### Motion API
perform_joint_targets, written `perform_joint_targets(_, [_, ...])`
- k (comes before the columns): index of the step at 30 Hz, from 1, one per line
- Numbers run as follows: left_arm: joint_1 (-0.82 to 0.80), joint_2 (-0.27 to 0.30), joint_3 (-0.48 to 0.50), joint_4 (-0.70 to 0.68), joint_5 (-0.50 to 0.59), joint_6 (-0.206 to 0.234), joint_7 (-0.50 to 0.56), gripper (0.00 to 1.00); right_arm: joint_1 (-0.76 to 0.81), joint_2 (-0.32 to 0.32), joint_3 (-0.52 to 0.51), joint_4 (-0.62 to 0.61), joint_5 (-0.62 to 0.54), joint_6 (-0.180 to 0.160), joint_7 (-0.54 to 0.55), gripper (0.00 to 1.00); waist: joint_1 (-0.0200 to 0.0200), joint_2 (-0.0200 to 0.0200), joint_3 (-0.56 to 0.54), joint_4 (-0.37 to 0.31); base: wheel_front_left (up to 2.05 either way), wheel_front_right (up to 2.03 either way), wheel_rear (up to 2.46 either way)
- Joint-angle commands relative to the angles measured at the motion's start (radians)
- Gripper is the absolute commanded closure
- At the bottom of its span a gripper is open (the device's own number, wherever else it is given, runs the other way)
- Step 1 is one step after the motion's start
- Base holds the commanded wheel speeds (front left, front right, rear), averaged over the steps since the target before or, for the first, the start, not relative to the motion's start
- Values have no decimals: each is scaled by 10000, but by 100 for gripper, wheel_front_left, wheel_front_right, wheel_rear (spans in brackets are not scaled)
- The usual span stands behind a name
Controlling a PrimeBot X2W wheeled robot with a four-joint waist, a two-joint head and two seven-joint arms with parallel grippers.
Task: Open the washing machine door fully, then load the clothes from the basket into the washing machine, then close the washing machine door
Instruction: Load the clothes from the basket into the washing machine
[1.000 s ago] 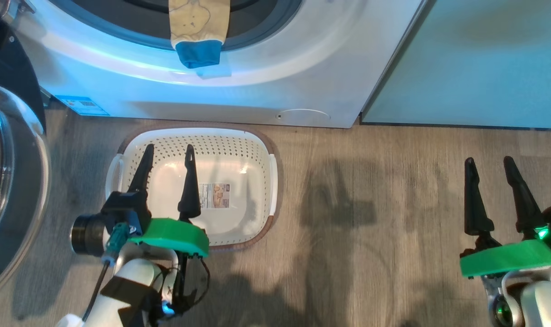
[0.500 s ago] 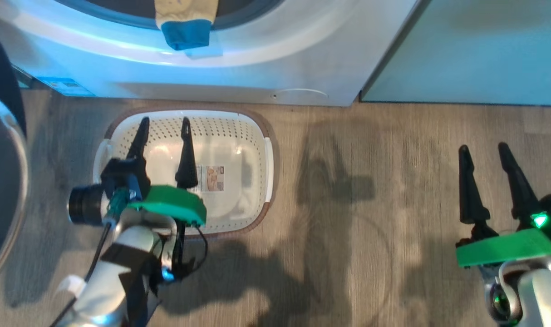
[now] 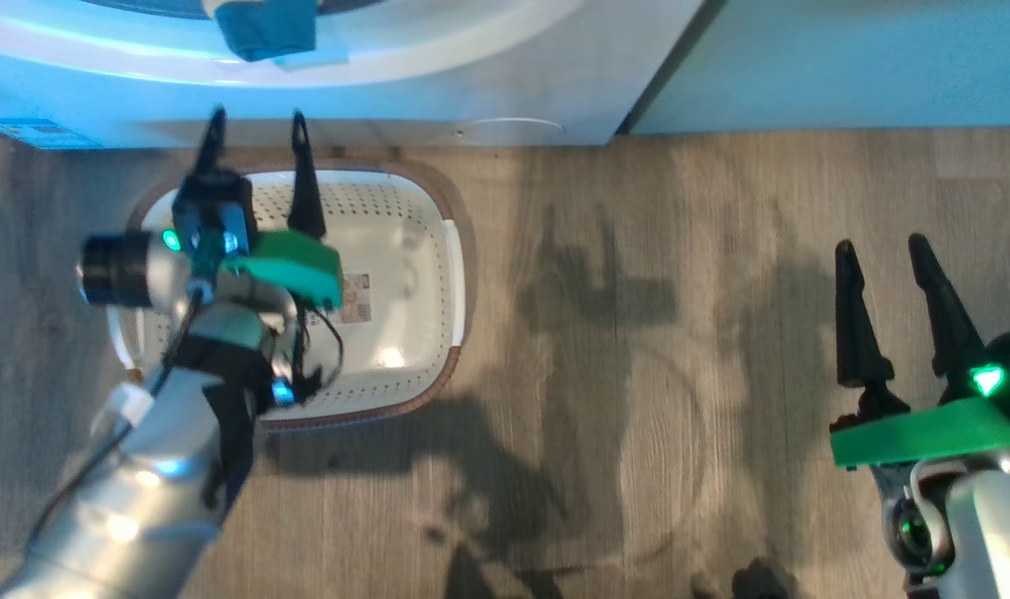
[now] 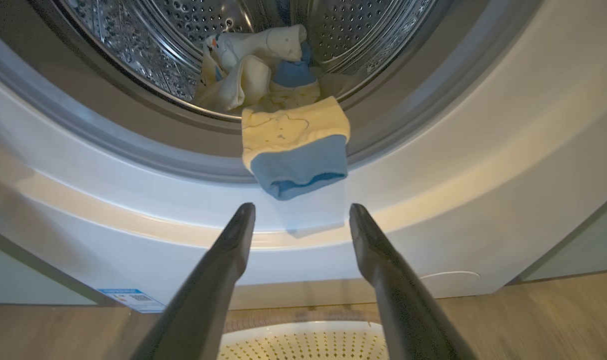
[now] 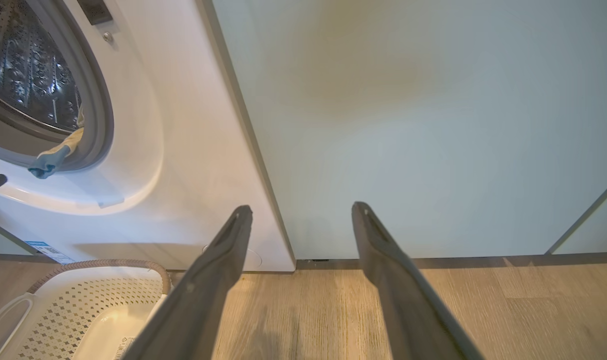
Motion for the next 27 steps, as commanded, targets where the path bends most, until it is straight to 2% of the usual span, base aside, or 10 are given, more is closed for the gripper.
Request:
perform_joint_targets(1, [-668,539,216,87,334,103,-67,0,-257,-13,246,-328,146,-29,-95,0,-2,0,270,-224,0,0,0])
perform_joint_targets(12, [-2386,1056,-170,1522,1117,19,301,0,-600,70,407,-323,475,-29,-95,0,-2,0,873,-737,0,0,0])
perform_joint_targets(17, [-2980,1262,-459,1956,1638,181,367,0,-747,87,474,-312,607,-29,-95,0,-2,0,1052,-899,0,0,0])
perform_joint_targets(25, [-3525,1296,-634,2385,2100,749,355,0,-874,93,559,-294,935,-29,-95,0,-2,0,1195,-987,0,0,0])
perform_joint_targets(26, [-3571,1288,-640,2463,2117,845,384,66,-889,93,569,-294,975,-29,-95,0,-2,0,1205,-993,0,0,0])
perform_joint_targets(27, [-3591,1291,-644,2494,2127,890,398,89,-898,93,575,-296,999,-29,-95,0,-2,0,1208,-995,0,0,0])
